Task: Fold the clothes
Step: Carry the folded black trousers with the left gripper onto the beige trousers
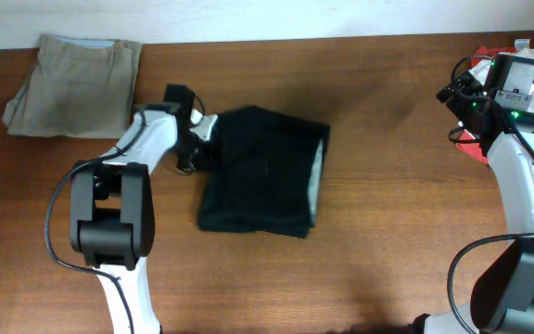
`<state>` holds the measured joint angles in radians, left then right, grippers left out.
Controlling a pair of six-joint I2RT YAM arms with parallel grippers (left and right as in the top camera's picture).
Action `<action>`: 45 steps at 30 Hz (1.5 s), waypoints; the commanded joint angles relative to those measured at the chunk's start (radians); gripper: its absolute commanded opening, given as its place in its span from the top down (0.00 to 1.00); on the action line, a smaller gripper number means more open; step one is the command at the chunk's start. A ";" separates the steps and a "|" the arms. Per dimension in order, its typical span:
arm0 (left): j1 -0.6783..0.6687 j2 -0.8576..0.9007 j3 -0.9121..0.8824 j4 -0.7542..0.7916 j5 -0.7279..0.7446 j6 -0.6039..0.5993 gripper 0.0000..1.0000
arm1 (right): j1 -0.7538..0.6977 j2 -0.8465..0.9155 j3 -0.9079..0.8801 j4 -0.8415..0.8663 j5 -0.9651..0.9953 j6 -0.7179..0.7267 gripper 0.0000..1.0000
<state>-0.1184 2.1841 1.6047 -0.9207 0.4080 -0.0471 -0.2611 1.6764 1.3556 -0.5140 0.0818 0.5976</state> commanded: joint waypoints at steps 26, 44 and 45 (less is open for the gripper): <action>0.280 0.009 0.512 0.316 -0.661 0.223 0.99 | -0.001 -0.003 0.002 0.002 0.009 0.002 0.01; 0.359 0.110 0.508 0.496 -0.753 0.192 0.99 | -0.001 -0.003 0.002 0.002 0.009 0.002 0.01; 0.370 0.127 0.508 0.522 -0.753 0.192 0.99 | -0.001 -0.003 0.002 0.002 0.009 0.002 0.01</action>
<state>0.2081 2.2517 2.0754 -0.4583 -0.3164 0.1600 -0.2611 1.6764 1.3556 -0.5144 0.0818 0.5987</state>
